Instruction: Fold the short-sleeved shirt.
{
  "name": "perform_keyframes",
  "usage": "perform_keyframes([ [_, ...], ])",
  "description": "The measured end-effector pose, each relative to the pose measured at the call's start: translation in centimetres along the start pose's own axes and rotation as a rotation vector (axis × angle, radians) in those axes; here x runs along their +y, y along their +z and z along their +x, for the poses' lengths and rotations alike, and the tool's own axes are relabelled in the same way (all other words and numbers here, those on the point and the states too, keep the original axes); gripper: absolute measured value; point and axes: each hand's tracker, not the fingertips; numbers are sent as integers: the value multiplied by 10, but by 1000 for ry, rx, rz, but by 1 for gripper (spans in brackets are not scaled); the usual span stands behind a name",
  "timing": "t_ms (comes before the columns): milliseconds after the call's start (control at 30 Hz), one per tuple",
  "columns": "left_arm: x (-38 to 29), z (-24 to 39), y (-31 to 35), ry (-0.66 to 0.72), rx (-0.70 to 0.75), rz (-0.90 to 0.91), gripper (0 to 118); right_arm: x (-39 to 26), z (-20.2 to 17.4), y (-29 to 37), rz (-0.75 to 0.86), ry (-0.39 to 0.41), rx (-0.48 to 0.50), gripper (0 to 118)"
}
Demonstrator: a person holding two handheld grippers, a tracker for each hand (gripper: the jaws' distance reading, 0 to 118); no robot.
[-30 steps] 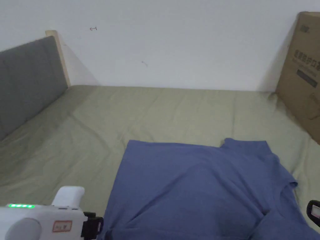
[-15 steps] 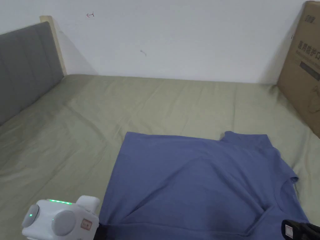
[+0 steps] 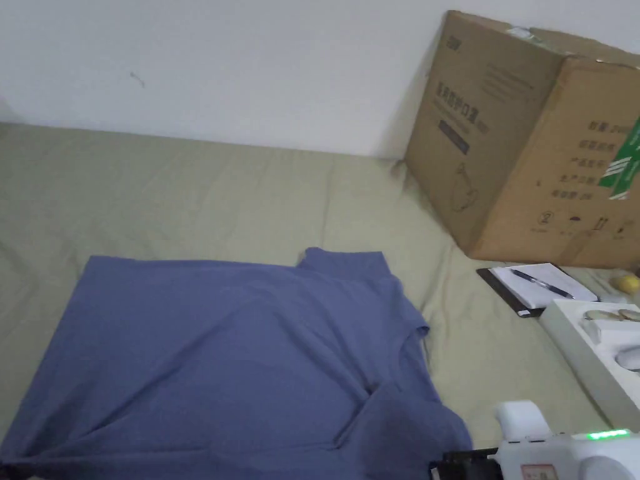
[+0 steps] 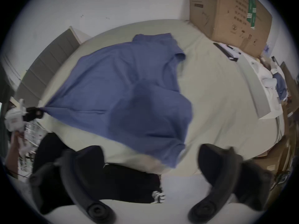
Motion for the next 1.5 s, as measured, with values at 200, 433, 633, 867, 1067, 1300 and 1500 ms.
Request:
perform_keyframes([
  [200, -1, 9, -2, 46, -8, -26, 0, -12, 9, -43, -173, -43, 21, 101],
  [433, -6, 2, -6, 93, -19, -58, 0, -21, 7, -32, -76, 24, -30, 3],
  [633, -7, 1, 3, 88, -5, -17, 0, -21, 7, 1, -50, 13, 5, 3],
  [867, 27, 1, 8, 24, 22, 10, 0, 20, 3, 22, -46, 30, -6, 3],
  [1067, 86, -14, -19, 0, 26, 35, 0, 103, 10, 24, 21, -34, 32, 3],
  [1300, 135, -33, -102, 37, -30, -8, 3, 182, 19, -80, -108, -43, -21, 4],
  [1500, 135, -39, -151, 71, 15, -48, 104, 189, 29, -145, -113, -185, -68, 77],
])
